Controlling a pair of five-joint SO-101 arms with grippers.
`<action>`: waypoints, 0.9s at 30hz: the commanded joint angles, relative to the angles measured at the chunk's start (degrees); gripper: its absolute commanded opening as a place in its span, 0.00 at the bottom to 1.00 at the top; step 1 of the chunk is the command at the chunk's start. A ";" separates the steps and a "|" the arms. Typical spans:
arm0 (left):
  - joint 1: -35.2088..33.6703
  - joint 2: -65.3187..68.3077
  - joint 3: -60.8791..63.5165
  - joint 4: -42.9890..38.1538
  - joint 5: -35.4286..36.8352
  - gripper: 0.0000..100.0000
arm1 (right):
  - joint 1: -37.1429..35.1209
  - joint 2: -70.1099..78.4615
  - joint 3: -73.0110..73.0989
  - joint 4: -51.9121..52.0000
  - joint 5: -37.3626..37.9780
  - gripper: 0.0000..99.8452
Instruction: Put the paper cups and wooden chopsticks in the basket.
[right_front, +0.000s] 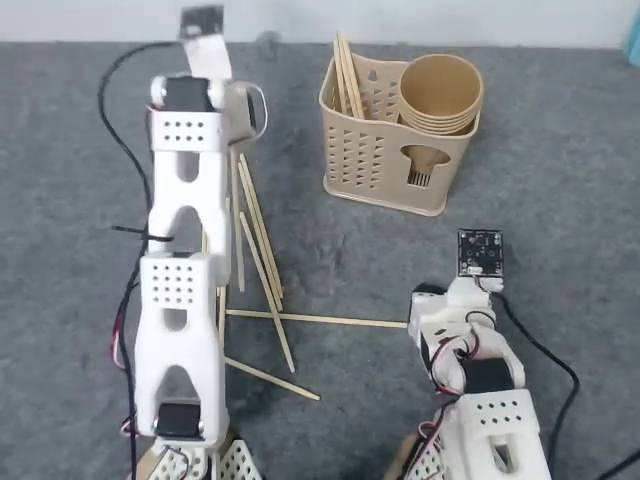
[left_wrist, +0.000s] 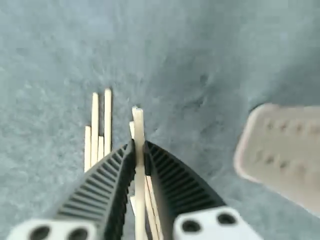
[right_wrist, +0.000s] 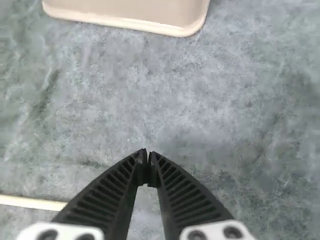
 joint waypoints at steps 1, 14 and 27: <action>1.58 -13.71 5.76 2.29 0.97 0.01 | 0.57 -1.19 -0.70 -1.27 1.05 0.01; 12.48 -58.11 49.45 -15.56 0.79 0.01 | 0.48 -1.19 -0.79 -1.36 1.05 0.01; 14.51 -82.29 80.04 -59.60 1.14 0.01 | 0.48 -1.19 -0.79 -1.36 1.05 0.01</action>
